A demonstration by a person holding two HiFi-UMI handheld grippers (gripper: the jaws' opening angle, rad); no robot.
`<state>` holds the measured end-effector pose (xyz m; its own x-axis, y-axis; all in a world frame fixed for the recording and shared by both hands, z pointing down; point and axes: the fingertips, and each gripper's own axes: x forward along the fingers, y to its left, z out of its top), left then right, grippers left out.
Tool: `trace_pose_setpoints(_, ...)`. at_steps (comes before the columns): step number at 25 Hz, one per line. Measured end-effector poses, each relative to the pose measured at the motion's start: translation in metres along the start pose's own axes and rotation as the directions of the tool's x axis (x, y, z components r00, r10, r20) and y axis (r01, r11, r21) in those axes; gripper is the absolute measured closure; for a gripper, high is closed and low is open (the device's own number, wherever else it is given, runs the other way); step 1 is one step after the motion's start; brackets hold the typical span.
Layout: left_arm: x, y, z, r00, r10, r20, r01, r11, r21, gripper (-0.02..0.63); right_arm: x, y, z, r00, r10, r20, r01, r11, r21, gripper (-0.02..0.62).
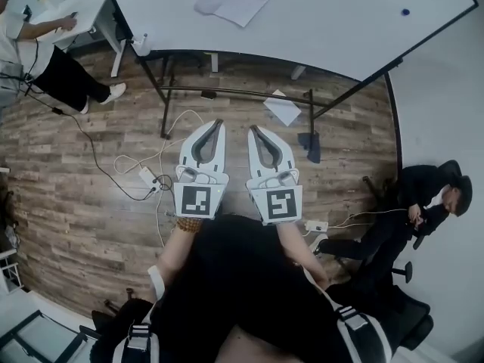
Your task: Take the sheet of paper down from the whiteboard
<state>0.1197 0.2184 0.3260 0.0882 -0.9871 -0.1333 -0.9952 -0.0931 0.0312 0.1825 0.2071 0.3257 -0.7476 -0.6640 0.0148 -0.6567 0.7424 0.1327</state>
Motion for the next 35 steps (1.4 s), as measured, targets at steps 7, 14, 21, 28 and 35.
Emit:
trace_pose_setpoints(7,0.026,0.041,-0.014,0.999,-0.042,-0.001,0.042,0.998,-0.053,0.592,0.041,0.006,0.001,0.999,-0.028,-0.035,0.027,0.999,-0.037,0.597)
trace_pose_setpoints(14,0.049,0.079,-0.027,0.996,-0.091,-0.019,0.090,0.994,-0.065,0.592,0.082,0.006,0.000,0.997,-0.057,-0.054,0.054,0.997,-0.053,0.597)
trace_pose_setpoints(21,0.062,0.101,-0.045,0.987,-0.149,-0.068,0.147,0.989,-0.028,0.592,0.103,-0.001,-0.008,0.992,-0.112,-0.056,0.110,0.993,-0.046,0.597)
trace_pose_setpoints(28,0.088,0.117,-0.054,0.987,-0.124,-0.097,0.122,0.992,-0.027,0.592,0.128,-0.032,-0.024,0.988,-0.125,-0.086,0.121,0.991,-0.051,0.597)
trace_pose_setpoints(35,0.130,0.128,-0.051,0.993,-0.089,-0.082,0.089,0.996,-0.010,0.592,0.164,-0.075,-0.027,0.988,-0.137,-0.067,0.133,0.990,-0.055,0.597)
